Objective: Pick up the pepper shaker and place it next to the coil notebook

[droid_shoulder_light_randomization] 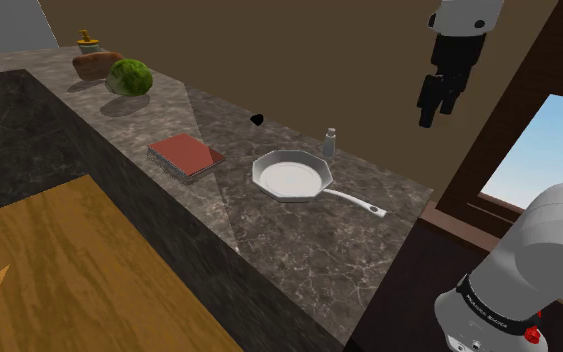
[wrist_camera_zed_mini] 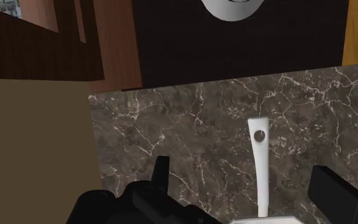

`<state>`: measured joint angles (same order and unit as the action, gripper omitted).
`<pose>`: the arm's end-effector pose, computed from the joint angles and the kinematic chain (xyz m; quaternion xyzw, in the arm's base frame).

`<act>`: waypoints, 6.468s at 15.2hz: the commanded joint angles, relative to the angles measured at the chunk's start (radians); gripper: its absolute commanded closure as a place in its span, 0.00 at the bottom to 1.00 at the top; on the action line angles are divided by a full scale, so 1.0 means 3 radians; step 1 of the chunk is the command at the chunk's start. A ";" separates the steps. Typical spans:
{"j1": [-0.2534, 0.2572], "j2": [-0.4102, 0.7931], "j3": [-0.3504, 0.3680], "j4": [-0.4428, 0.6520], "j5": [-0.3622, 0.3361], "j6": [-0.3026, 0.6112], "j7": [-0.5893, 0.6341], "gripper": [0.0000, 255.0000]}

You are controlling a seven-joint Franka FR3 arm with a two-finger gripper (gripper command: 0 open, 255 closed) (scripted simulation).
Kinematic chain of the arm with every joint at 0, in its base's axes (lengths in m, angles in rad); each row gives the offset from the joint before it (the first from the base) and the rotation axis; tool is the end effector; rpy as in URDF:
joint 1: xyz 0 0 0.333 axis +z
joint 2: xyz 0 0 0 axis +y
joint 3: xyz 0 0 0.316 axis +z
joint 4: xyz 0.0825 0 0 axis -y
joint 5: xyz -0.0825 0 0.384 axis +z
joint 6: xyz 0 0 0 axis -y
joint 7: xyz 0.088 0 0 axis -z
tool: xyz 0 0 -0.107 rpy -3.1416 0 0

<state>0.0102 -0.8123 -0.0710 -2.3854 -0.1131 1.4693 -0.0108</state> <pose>0.2871 -0.0367 0.5757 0.9980 -0.0153 -0.0532 0.0295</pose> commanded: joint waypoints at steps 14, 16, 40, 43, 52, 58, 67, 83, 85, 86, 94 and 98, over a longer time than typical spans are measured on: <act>-0.0049 0.1314 -0.0317 0.0135 0.0062 0.1470 0.0023 0.00; -0.0049 0.1549 -0.0364 0.0226 0.0103 0.1656 0.0007 0.00; -0.0169 0.3584 -0.0534 0.1366 0.0842 0.2800 -0.0351 0.00; -0.0169 0.3584 -0.0534 0.1366 0.0842 0.2800 -0.0351 0.00; -0.0169 0.3584 -0.0534 0.1367 0.0842 0.2799 -0.0351 1.00; -0.0166 0.3560 -0.0538 0.1382 0.0832 0.2761 -0.0343 1.00; -0.0151 0.3373 -0.0561 0.1557 0.0750 0.2407 -0.0277 1.00; -0.0142 0.3167 -0.0579 0.2022 0.0661 0.1745 -0.0197 1.00; -0.0142 0.3154 -0.0581 0.2095 0.0655 0.1659 -0.0190 1.00; -0.0142 0.3148 -0.0581 0.2133 0.0652 0.1616 -0.0187 1.00; -0.0062 0.3158 -0.0522 0.2380 0.0628 0.1388 -0.0023 1.00; 0.0101 0.3251 -0.0403 0.2507 0.0604 0.1368 0.0270 1.00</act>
<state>0.0274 0.1523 -0.2015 -1.6497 0.0697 1.8837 0.0448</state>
